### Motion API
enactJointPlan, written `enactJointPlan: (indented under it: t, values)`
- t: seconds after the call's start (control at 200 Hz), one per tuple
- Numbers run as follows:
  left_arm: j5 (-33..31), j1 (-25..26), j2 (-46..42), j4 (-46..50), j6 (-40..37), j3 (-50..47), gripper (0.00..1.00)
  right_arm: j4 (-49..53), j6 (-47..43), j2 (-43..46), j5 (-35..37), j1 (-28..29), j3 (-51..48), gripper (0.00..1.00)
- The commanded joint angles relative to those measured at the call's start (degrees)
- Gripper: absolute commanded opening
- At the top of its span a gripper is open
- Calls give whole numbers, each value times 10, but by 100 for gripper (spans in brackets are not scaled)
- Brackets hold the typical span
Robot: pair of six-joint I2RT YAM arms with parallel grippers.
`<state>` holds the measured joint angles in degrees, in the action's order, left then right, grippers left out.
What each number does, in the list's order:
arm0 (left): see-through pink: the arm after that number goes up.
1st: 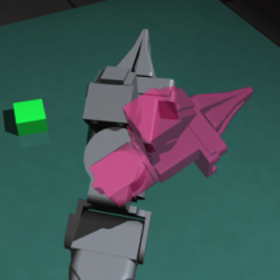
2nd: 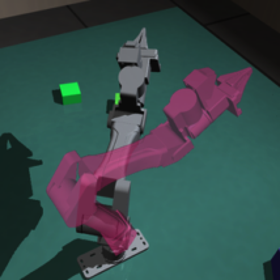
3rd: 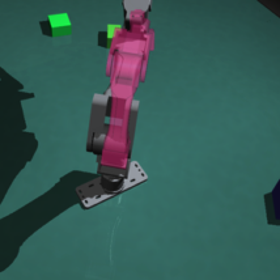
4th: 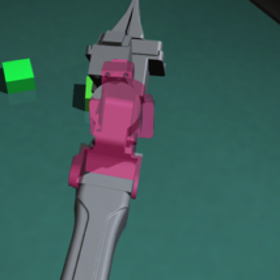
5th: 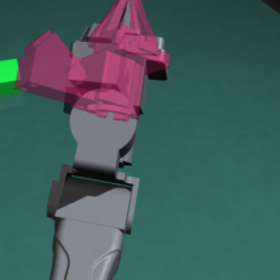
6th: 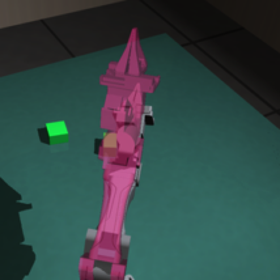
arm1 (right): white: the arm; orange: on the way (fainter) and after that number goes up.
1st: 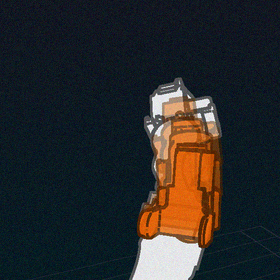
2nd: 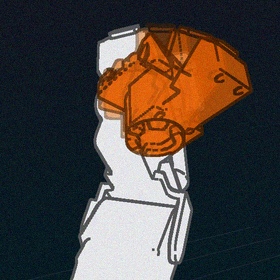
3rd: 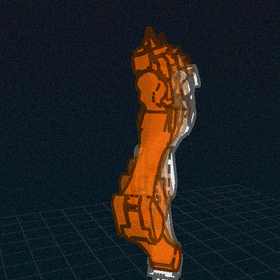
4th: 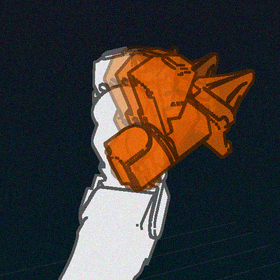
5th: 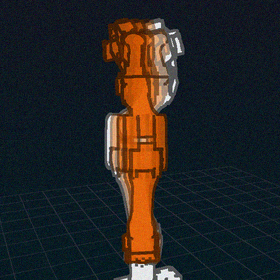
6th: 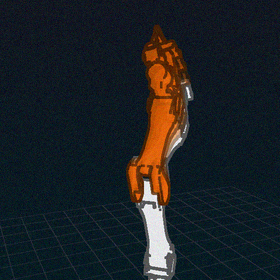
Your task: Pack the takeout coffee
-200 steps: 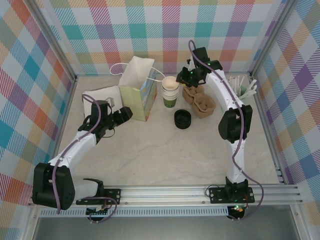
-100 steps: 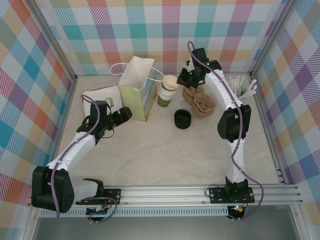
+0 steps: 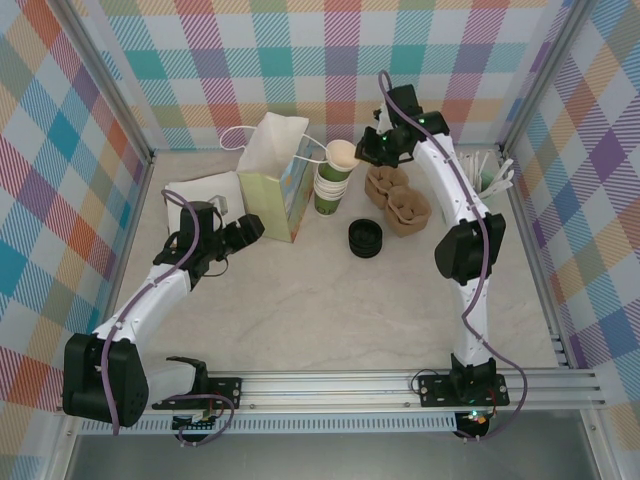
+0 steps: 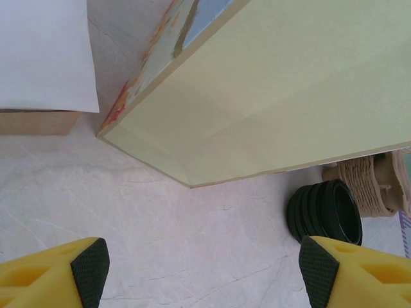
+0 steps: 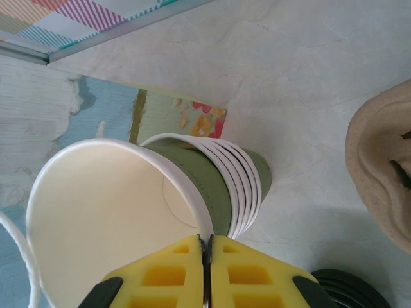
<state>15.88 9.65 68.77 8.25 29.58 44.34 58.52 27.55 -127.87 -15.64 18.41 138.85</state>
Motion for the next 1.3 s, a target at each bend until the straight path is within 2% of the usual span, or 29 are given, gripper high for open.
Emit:
enactJointPlan:
  t: [0.0, 0.2, 0.555, 0.775, 0.875, 1.065, 1.295]
  values:
    - [21, 0, -16, 13, 1, 18, 80, 25, -21, 39, 17, 4, 19, 10]
    - [43, 1, -33, 20, 6, 33, 80, 32, -30, 81, 43, 3, 19, 9]
    - [65, 3, -66, 38, 10, 56, 79, 20, -29, 134, 45, 3, 22, 9]
    - [91, 18, -64, 51, 5, 64, 78, 53, -41, 175, 29, 3, 10, 9]
    - [96, 33, -61, 53, 6, 62, 78, 54, -55, 218, 20, 8, -58, 9]
    - [81, 58, -57, 47, 26, 43, 78, 2, -69, 329, 2, 32, -265, 9]
    - [42, 70, -53, 9, 64, 4, 78, -86, -62, 421, 12, 89, -494, 9]
